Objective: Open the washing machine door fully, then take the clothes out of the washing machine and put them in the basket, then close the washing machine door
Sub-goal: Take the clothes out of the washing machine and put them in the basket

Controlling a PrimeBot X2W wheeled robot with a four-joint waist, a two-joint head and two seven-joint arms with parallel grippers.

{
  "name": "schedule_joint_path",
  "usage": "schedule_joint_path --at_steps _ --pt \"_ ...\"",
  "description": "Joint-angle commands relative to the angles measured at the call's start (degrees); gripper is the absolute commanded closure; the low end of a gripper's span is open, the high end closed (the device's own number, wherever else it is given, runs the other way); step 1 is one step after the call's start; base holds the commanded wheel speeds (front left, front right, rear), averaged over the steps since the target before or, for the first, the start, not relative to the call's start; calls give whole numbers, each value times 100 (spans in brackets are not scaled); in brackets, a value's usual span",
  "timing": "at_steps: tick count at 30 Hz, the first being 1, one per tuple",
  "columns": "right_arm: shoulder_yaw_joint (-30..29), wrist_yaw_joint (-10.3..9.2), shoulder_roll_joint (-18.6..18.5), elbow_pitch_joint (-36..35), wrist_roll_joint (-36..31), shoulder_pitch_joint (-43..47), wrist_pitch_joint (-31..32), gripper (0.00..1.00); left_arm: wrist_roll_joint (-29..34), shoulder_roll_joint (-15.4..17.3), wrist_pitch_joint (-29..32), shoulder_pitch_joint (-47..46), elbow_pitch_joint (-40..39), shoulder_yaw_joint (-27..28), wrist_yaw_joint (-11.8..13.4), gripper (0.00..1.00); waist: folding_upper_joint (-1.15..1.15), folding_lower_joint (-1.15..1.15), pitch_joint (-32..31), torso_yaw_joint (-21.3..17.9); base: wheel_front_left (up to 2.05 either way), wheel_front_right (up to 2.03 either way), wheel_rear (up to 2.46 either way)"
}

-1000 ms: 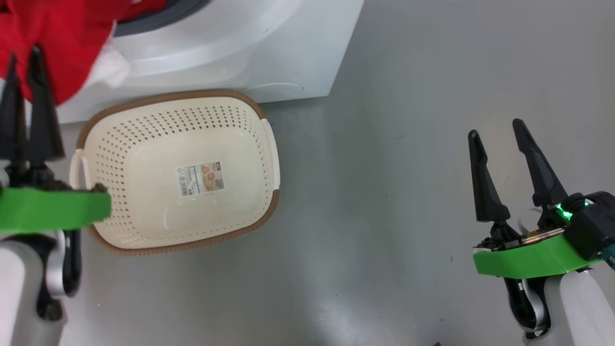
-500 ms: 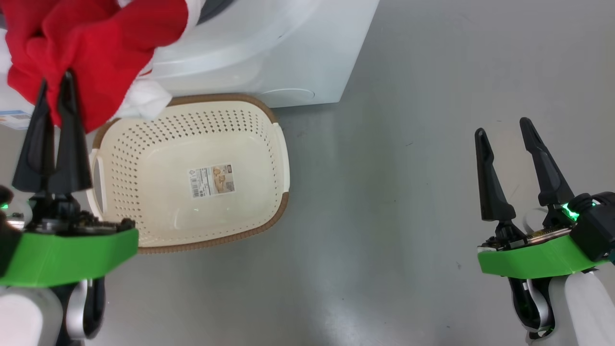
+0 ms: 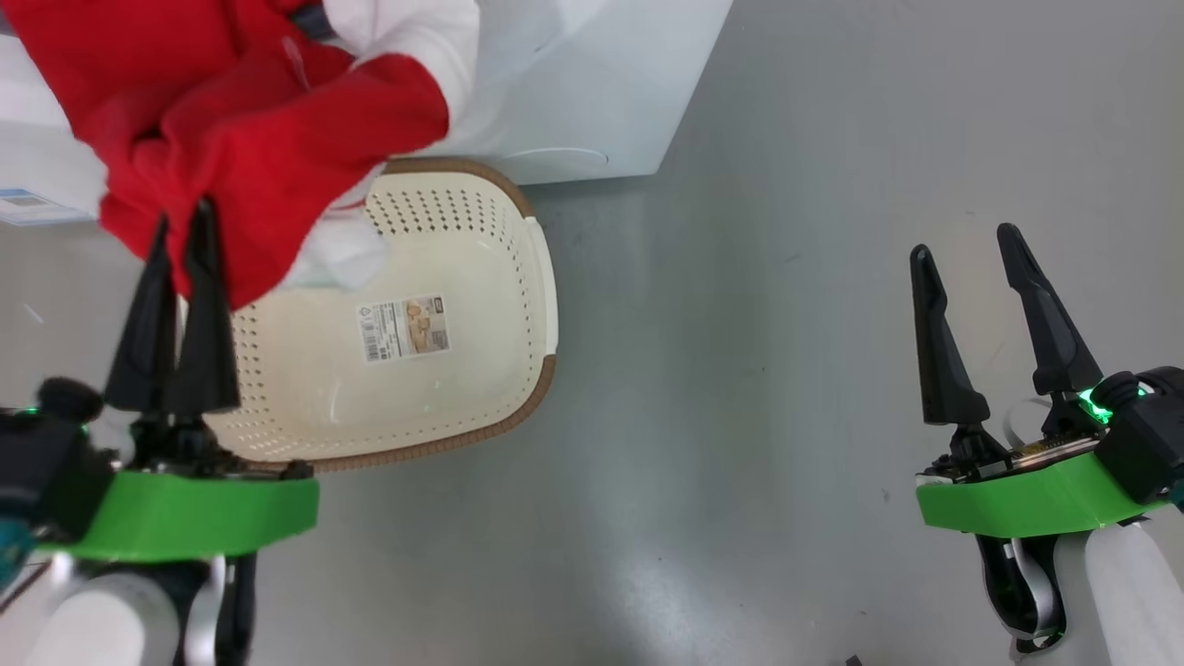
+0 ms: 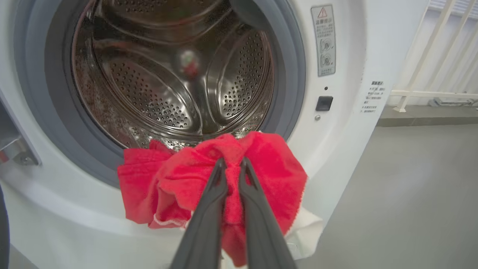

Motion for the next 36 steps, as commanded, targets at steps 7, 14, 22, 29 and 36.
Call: schedule_joint_path --at_steps 7,14,22,29,36 --pt "240 35 -40 -120 1 -64 -36 0 -472 -171 -377 -213 1340 92 -372 100 0 0 241 -114 0 0 0" --pt "295 35 -40 -101 2 -105 -36 0 -669 -372 -660 -698 2854 -53 -765 100 0 0 393 -219 0 0 0" --pt "368 35 -40 -86 -14 -177 -36 0 -819 -687 -888 -1297 4591 -217 -1186 100 0 0 590 -283 0 0 0" --pt "421 35 -40 -87 -31 -284 -36 0 -790 -902 -1045 -1861 6055 -325 -1477 100 0 0 846 -339 0 0 0" --pt "488 35 -40 -84 -16 -396 -36 0 -752 -1024 -1115 -2410 7210 -311 -1720 100 0 0 1116 -433 0 0 0"
